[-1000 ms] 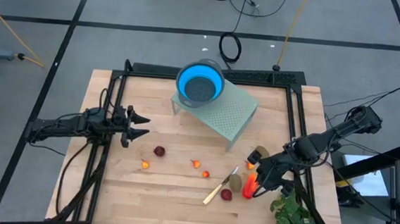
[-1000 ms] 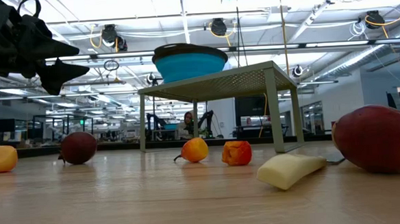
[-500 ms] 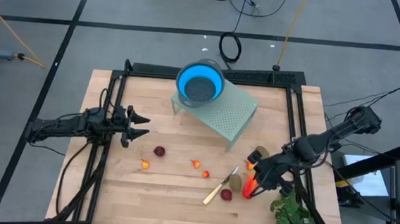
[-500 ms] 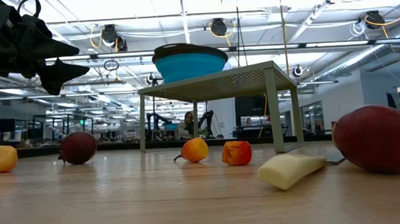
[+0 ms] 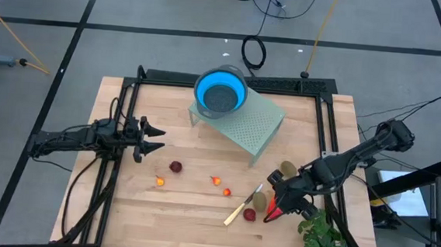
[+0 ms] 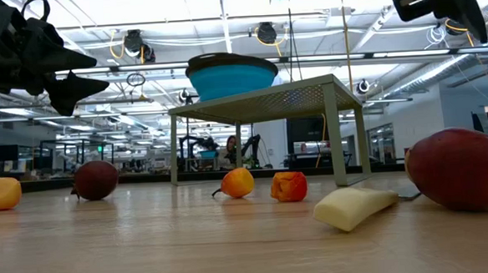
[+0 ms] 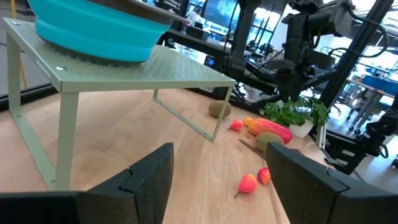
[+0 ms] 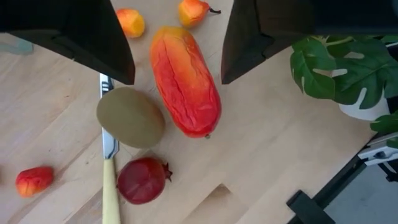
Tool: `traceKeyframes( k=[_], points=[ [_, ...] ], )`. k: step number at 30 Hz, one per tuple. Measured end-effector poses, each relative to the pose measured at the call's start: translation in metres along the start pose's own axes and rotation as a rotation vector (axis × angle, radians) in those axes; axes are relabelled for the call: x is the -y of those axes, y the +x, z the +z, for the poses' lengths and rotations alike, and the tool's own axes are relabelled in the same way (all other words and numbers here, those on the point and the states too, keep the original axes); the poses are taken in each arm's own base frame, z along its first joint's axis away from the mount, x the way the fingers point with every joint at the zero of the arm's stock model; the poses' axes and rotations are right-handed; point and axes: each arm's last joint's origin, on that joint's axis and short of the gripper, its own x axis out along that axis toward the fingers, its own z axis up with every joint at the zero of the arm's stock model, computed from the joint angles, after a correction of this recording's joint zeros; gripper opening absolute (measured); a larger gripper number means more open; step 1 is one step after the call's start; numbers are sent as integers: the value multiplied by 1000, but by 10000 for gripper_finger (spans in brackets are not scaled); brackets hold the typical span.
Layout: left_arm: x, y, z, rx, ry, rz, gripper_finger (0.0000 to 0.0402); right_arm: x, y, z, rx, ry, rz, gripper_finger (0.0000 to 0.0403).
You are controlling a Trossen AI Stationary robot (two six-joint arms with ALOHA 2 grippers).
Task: Pick & Place Fruit
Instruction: Put the mango into the blue strainer bowl on the shelf
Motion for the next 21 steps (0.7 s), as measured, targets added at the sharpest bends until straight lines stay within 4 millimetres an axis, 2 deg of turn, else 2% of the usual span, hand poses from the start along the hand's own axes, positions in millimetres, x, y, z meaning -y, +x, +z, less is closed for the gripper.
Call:
traceKeyframes(
  k=[13,21],
  points=[
    [0,0,0,0,0,0,257,1,4,0,-23,1,6,297],
    [0,0,0,0,0,0,257,1,4,0,-19,-1,5,313]
  ],
)
